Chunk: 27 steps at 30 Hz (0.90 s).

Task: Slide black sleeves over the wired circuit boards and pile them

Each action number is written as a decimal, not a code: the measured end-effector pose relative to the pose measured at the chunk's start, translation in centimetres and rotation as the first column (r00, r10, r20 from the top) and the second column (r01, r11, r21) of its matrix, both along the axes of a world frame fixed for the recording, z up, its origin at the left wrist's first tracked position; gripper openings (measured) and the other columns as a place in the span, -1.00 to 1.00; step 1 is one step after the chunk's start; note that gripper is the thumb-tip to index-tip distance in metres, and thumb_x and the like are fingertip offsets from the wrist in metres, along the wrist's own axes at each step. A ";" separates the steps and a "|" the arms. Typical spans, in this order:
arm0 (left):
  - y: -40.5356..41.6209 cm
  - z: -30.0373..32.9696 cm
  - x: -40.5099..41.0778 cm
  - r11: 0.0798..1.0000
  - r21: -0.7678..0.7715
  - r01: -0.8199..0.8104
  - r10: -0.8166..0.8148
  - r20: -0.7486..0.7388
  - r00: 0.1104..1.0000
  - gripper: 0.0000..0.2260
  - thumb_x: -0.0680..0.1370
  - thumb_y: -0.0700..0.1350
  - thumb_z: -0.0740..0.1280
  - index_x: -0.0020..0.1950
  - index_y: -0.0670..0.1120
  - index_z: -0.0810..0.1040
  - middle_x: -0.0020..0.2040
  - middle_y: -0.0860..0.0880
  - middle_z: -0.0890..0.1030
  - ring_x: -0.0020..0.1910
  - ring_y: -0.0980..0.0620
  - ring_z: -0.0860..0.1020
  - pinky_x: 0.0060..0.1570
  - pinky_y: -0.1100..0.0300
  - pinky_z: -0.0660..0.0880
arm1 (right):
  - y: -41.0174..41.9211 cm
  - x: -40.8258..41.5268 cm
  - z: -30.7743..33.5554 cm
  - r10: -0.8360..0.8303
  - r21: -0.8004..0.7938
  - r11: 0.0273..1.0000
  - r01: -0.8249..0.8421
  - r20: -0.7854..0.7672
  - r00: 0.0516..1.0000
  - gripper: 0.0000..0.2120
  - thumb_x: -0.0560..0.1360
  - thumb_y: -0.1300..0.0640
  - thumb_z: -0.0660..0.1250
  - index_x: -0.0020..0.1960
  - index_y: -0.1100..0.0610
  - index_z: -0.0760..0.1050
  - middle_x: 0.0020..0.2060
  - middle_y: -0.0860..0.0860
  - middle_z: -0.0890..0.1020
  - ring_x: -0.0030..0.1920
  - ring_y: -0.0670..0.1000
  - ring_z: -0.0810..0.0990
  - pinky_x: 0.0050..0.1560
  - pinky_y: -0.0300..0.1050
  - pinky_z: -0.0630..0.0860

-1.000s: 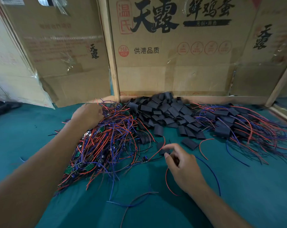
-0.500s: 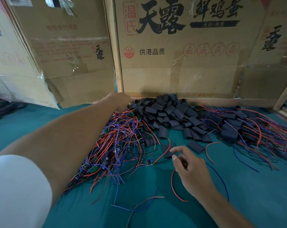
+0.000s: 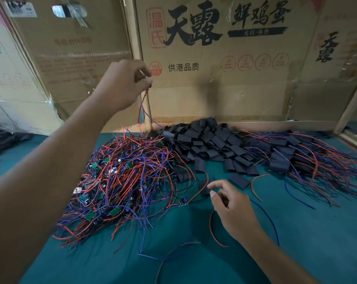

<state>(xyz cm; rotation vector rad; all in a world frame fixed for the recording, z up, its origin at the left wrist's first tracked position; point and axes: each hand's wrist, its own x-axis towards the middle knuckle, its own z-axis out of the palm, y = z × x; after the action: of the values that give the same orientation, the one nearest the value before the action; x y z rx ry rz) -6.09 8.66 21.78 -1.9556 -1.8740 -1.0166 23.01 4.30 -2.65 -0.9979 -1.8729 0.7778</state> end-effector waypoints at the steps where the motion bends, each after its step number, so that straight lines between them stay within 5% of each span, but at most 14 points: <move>1: -1.2 -0.4 0.7 0.997 0.046 0.058 -0.066 0.183 0.981 -0.90 0.56 -0.09 0.40 0.04 -0.05 0.65 -0.15 -0.01 0.69 -0.14 -0.05 0.65 -0.03 0.06 0.57 | 0.0 0.1 0.0 0.006 -0.009 1.000 -0.006 -0.005 1.000 -0.80 0.59 0.11 0.27 -0.05 -0.21 0.46 -0.50 -0.06 0.40 -0.50 -0.10 0.32 -0.47 -0.32 0.21; 3: -3.5 -2.4 2.7 0.977 0.124 0.172 -0.212 0.589 0.780 -0.93 0.58 -0.16 0.39 -0.03 -0.12 0.66 -0.21 -0.03 0.68 -0.24 0.02 0.63 -0.10 0.10 0.61 | 0.0 0.2 0.1 0.012 -0.023 1.000 -0.012 -0.005 1.000 -0.81 0.60 0.10 0.27 -0.05 -0.21 0.46 -0.50 -0.05 0.40 -0.50 -0.10 0.30 -0.47 -0.31 0.20; 6: -6.8 -8.2 6.7 0.947 0.089 0.308 -0.190 0.930 0.315 -0.88 0.57 -0.21 0.37 0.02 -0.26 0.61 -0.22 -0.05 0.65 -0.29 0.09 0.59 -0.15 0.19 0.60 | 0.1 0.2 0.0 -0.005 -0.058 0.998 0.006 0.016 1.000 -0.83 0.59 0.09 0.28 -0.10 -0.17 0.49 -0.49 -0.01 0.43 -0.48 -0.06 0.36 -0.48 -0.28 0.21; 8: -8.3 -12.3 9.4 0.916 0.070 0.396 -0.096 0.994 0.048 -0.86 0.50 -0.19 0.39 -0.02 -0.25 0.59 -0.24 -0.06 0.63 -0.32 0.09 0.59 -0.20 0.24 0.59 | 0.3 0.1 0.1 -0.017 -0.084 0.996 0.018 0.019 1.000 -0.85 0.58 0.10 0.31 -0.13 -0.10 0.53 -0.49 -0.10 0.47 -0.47 -0.10 0.39 -0.45 -0.29 0.24; 12: -8.9 -18.2 12.3 0.906 0.103 0.411 -0.008 0.974 -0.227 -0.95 0.52 -0.22 0.38 -0.13 -0.16 0.55 -0.31 -0.08 0.61 -0.30 0.06 0.58 -0.23 0.30 0.59 | 0.3 -0.5 0.5 0.003 -0.219 0.975 -0.039 -0.162 0.987 -0.85 0.57 0.08 0.36 -0.19 0.00 0.55 -0.49 -0.08 0.48 -0.47 -0.11 0.37 -0.41 -0.23 0.30; 16: -8.4 -20.6 12.6 0.912 0.165 0.376 -0.022 0.934 -0.357 -0.86 0.38 -0.19 0.43 -0.10 -0.18 0.56 -0.28 -0.13 0.65 -0.31 0.08 0.64 -0.23 0.28 0.61 | 0.2 -0.6 1.0 0.002 -0.288 0.952 -0.104 -0.333 0.943 -0.80 0.62 0.22 0.27 -0.18 0.09 0.52 -0.50 0.06 0.44 -0.50 -0.04 0.31 -0.48 -0.22 0.28; 20: -8.1 -21.4 12.6 0.890 0.201 0.409 -0.044 0.931 -0.362 -0.80 0.38 -0.21 0.45 -0.04 -0.18 0.55 -0.18 -0.18 0.68 -0.22 0.04 0.68 -0.17 0.26 0.60 | 0.4 -0.4 1.5 -0.113 -0.428 0.894 -0.129 -0.494 0.862 -0.77 0.62 0.28 0.21 -0.16 0.14 0.53 -0.51 0.08 0.44 -0.56 -0.05 0.30 -0.54 -0.30 0.22; 27: -8.1 -21.6 13.2 0.855 0.208 0.476 -0.044 0.942 -0.333 -0.73 0.42 -0.28 0.42 0.11 -0.25 0.62 -0.11 -0.22 0.67 -0.13 0.00 0.68 -0.10 0.25 0.61 | 1.6 0.8 1.8 -0.277 -0.553 0.740 -0.383 -0.769 0.576 -0.76 0.58 0.27 0.18 -0.11 0.16 0.61 -0.46 0.03 0.44 -0.53 -0.05 0.35 -0.55 -0.24 0.23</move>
<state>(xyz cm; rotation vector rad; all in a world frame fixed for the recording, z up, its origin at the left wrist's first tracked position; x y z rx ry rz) 7.07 0.60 0.20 -1.5067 -1.9591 -3.6954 23.86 5.93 -0.81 -0.7380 -0.7472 1.7120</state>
